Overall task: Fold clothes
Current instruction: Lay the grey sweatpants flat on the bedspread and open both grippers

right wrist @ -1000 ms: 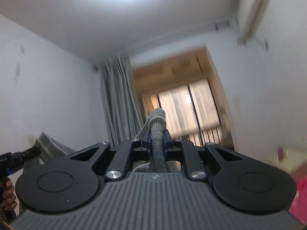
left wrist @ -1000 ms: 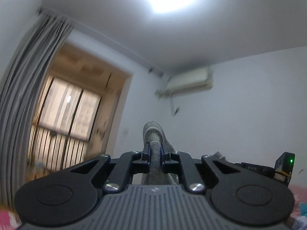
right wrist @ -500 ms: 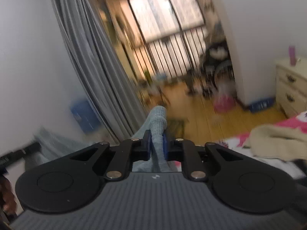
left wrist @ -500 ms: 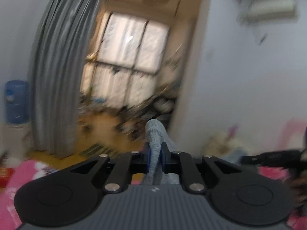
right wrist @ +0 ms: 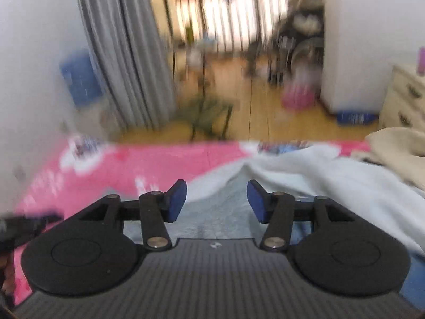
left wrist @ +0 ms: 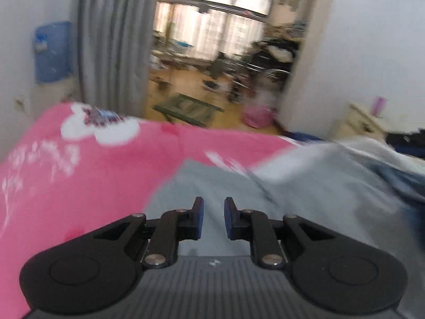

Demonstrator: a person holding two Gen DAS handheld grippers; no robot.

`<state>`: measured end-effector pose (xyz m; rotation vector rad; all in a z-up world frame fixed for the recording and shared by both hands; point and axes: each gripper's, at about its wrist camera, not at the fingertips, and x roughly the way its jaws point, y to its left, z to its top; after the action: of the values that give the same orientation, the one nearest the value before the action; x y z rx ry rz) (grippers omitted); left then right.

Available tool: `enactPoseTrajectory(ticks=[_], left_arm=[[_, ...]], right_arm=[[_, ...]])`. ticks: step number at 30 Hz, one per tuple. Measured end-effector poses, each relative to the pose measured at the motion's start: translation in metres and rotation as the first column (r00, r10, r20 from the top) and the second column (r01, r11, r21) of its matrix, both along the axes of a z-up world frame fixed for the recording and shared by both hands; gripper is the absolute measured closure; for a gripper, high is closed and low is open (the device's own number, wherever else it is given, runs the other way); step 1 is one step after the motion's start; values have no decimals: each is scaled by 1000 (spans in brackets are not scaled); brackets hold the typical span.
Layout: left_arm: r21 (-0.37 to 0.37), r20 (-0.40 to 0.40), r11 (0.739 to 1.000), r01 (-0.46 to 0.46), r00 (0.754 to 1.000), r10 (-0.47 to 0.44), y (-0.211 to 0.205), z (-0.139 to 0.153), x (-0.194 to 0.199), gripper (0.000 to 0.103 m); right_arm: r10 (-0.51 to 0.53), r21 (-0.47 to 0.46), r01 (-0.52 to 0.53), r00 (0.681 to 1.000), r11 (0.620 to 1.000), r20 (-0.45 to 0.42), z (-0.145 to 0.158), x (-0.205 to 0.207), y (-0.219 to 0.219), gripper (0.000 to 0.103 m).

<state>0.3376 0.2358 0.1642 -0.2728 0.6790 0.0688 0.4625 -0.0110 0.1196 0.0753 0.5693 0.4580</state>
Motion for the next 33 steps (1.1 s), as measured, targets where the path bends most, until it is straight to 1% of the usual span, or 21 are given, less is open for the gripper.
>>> enactPoseTrajectory(ticks=[2, 4, 5, 7, 8, 9, 10, 11, 13, 15, 16, 17, 18, 20, 21, 23, 24, 26, 27, 30, 33], left_arm=[[-69, -7, 997, 27, 1000, -28, -12, 6, -60, 69], [-101, -17, 995, 4, 1000, -6, -17, -7, -116, 69], [-102, -32, 995, -9, 999, 6, -19, -15, -139, 69], [-83, -109, 996, -19, 994, 10, -26, -40, -176, 71], [-70, -167, 997, -16, 986, 4, -30, -54, -189, 71], [-60, -249, 998, -21, 969, 5, -32, -70, -199, 73], [-57, -326, 998, -30, 945, 10, -33, -84, -209, 79], [-76, -382, 996, -43, 924, 11, -34, -93, -218, 79], [-135, -429, 989, -59, 903, -5, -37, -104, -241, 77], [-151, -454, 986, -75, 891, -1, -43, -108, -263, 75], [-150, -464, 986, -76, 886, -2, -48, -109, -274, 74], [-137, -471, 988, -67, 882, -6, -56, -108, -284, 72], [-116, -489, 992, -46, 872, -17, -64, -108, -290, 72], [-68, -507, 998, 6, 861, -40, -79, -103, -298, 66], [-44, -525, 998, 33, 849, -51, -90, -103, -302, 64], [-9, -558, 993, 117, 823, -102, -111, -108, -303, 46], [29, -570, 988, 152, 814, -109, -119, -111, -299, 45], [85, -609, 981, 173, 788, -86, -129, -112, -284, 44], [108, -621, 978, 179, 780, -75, -132, -111, -277, 44], [172, -605, 964, 203, 794, -59, -139, -112, -274, 43], [258, -532, 933, 250, 843, -79, -146, -108, -295, 49]], right_arm=[[26, 99, -30, 999, 995, 40, 4, -56, -30, 35], [68, 118, -62, 997, 991, -45, -2, -115, -51, 33], [91, 123, -78, 991, 989, -102, -14, -145, -55, 33], [137, 209, -102, 978, 973, -158, -45, -213, -62, 34], [161, 264, -111, 971, 958, -175, -61, -250, -64, 34], [194, 312, -122, 958, 942, -210, -77, -281, -64, 34], [236, 339, -138, 933, 931, -270, -90, -304, -59, 34], [292, 343, -171, 894, 924, -339, -102, -323, -49, 34], [393, 361, -244, 813, 900, -430, -117, -353, -30, 34], [470, 416, -281, 745, 865, -474, -121, -377, -20, 33], [498, 449, -285, 720, 847, -484, -121, -386, -19, 34], [513, 471, -280, 705, 836, -490, -117, -393, -21, 34], [520, 486, -277, 702, 829, -487, -111, -400, -25, 34], [526, 500, -282, 717, 819, -457, -92, -414, -39, 33], [533, 496, -301, 726, 815, -435, -80, -423, -48, 33], [548, 462, -360, 744, 810, -382, -51, -436, -64, 33], [558, 451, -383, 747, 806, -362, -39, -445, -74, 33], [572, 444, -408, 746, 797, -341, -21, -470, -104, 33], [558, 434, -400, 758, 807, -338, -18, -484, -121, 33], [474, 383, -348, 824, 856, -311, -23, -525, -159, 33], [385, 345, -283, 879, 895, -280, -29, -563, -195, 33]])
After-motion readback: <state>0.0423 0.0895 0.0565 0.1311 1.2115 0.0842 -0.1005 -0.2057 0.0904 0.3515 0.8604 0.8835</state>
